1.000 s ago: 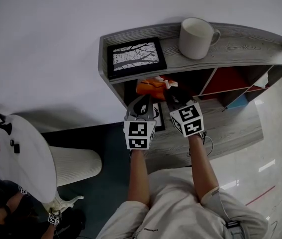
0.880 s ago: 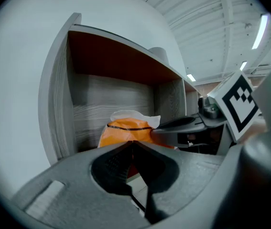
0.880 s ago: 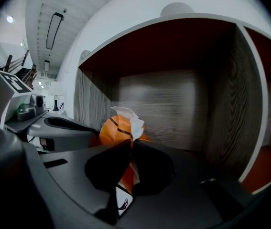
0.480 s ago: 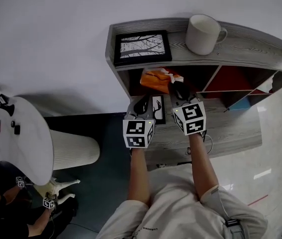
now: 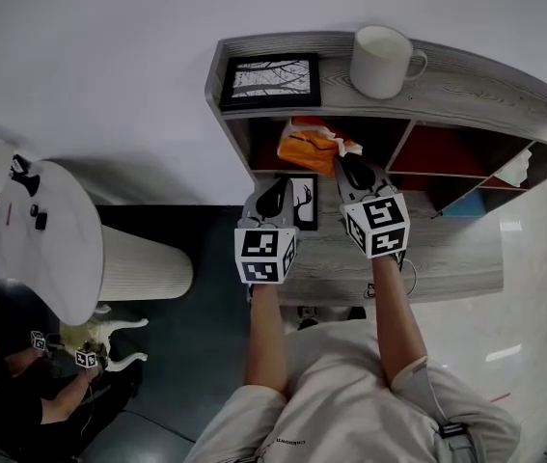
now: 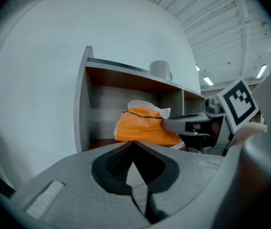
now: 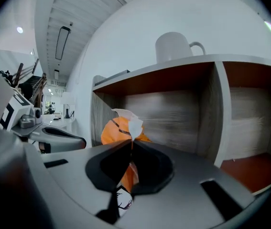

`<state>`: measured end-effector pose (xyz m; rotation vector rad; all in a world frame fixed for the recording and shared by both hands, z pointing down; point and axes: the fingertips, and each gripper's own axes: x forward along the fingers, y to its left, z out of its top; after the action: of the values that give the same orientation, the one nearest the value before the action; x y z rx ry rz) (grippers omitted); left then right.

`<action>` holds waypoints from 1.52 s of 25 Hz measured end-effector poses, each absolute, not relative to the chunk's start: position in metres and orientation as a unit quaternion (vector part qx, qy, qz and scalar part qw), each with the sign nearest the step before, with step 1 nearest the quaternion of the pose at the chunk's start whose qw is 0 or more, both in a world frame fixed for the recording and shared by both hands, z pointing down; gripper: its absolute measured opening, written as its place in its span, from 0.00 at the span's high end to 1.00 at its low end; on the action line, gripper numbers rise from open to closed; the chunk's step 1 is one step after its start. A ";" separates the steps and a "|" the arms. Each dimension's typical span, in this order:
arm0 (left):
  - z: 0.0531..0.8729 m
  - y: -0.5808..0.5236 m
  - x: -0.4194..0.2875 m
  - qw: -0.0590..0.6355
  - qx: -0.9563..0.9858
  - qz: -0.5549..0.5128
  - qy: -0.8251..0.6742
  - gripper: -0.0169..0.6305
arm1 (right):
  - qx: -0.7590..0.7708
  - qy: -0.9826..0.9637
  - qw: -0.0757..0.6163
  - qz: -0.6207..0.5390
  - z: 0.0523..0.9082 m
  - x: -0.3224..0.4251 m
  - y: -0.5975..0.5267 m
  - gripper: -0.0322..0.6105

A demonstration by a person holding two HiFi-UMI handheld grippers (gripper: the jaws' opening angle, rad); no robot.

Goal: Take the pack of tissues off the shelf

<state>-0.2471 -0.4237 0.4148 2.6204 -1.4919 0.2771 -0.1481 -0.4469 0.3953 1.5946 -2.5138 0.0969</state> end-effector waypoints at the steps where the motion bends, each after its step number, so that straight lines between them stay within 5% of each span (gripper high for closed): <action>1: 0.415 -0.420 -0.247 0.056 0.862 0.093 -0.495 0.96 | 0.530 -0.843 0.080 0.033 0.395 -0.147 -0.444 0.92; 38: 0.484 -0.283 -0.222 0.106 0.791 0.080 -0.597 0.96 | 0.362 -0.920 0.101 0.108 0.493 -0.123 -0.313 0.92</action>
<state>-0.2223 -0.2830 0.4841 2.3301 -1.7594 0.2346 -0.1227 -0.3132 0.4934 1.0687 -2.7194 0.3195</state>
